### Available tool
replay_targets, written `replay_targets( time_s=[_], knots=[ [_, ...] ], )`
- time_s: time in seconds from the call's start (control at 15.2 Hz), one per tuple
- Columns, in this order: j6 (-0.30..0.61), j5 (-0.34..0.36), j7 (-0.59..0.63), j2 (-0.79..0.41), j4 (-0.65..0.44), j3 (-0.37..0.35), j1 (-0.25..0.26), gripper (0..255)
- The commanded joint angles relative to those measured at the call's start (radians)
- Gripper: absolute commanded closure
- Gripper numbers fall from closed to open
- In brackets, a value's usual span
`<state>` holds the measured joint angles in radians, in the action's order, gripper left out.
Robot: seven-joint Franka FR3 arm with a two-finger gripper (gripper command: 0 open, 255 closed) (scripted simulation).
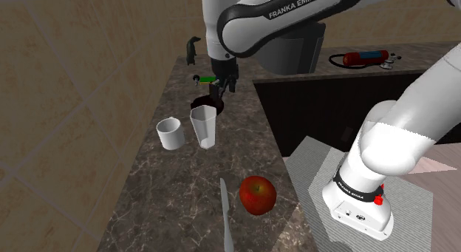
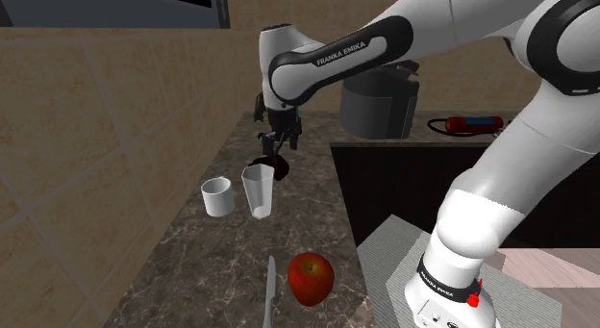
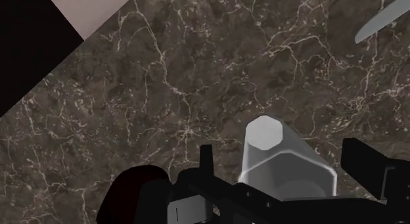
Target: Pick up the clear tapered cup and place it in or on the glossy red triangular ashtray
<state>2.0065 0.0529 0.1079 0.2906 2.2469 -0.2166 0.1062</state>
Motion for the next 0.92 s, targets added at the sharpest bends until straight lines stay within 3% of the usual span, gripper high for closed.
replay_targets(
  time_s=[0.0,0.46,0.86],
  knots=[
    [0.034,0.007,0.027,-0.071,-0.029,-0.024,0.009,0],
    [0.1,0.064,0.109,-0.321,-0.181,-0.083,0.044,0],
    [0.164,0.08,0.12,-0.354,-0.148,-0.08,0.044,0]
  ],
)
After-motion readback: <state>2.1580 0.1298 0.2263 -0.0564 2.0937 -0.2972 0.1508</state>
